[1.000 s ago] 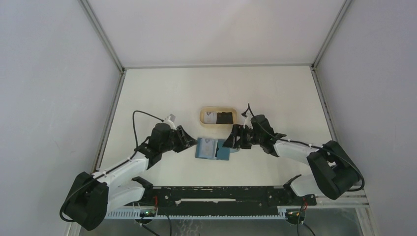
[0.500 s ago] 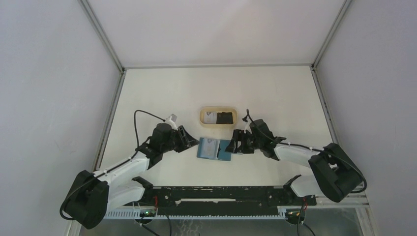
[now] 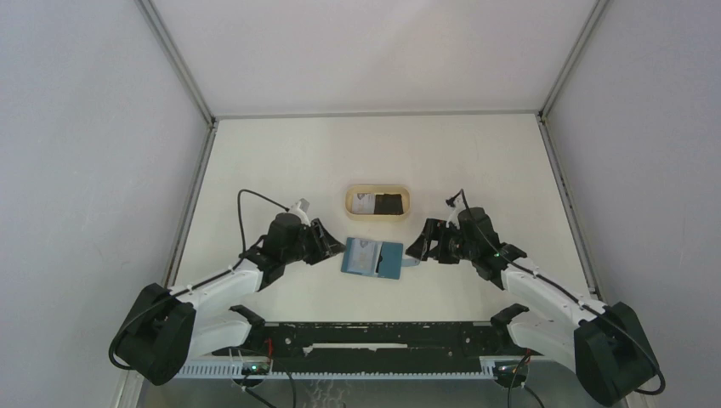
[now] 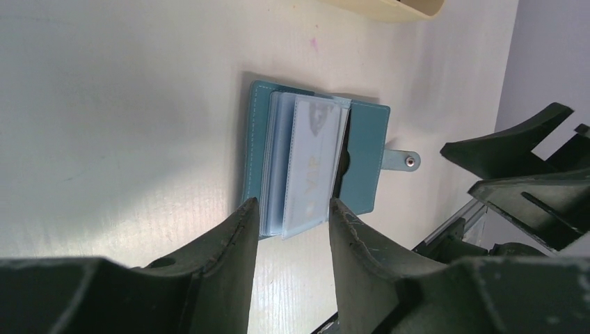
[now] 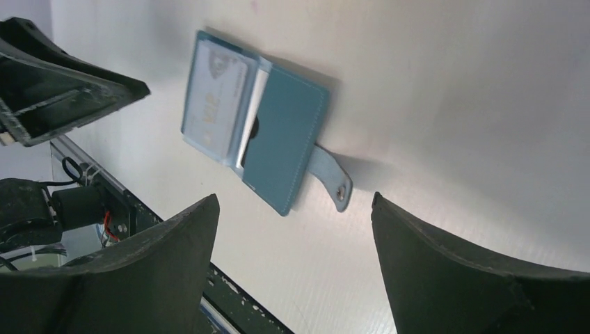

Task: Take the credit cards out of the card holder

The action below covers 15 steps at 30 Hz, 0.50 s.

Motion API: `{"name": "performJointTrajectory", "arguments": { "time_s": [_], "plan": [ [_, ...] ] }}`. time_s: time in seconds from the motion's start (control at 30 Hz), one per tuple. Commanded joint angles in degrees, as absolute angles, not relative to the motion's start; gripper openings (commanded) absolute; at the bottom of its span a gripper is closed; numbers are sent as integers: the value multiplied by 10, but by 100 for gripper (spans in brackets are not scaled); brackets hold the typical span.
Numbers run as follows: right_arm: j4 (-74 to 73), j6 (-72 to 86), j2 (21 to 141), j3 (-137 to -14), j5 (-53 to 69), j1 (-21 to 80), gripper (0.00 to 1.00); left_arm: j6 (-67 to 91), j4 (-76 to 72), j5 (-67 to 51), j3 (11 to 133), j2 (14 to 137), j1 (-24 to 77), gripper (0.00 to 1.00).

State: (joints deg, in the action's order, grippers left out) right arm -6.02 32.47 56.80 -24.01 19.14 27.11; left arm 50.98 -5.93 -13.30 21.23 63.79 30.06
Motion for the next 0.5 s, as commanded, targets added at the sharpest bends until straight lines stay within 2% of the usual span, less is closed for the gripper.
{"name": "performJointTrajectory", "arguments": {
  "time_s": [0.0, 0.3, 0.47],
  "plan": [
    [-93, 351, 603, -244, 205, 269, 87, 502, -92, -132, 228, 647, 306, 46],
    [-35, 396, 654, -231, 222, 272, 75, 500, -95, -127, 218, 644, 306, 46],
    [4, 405, 700, -230, 230, 277, 72, 499, -95, -123, 215, 641, 306, 46]
  ]
}}
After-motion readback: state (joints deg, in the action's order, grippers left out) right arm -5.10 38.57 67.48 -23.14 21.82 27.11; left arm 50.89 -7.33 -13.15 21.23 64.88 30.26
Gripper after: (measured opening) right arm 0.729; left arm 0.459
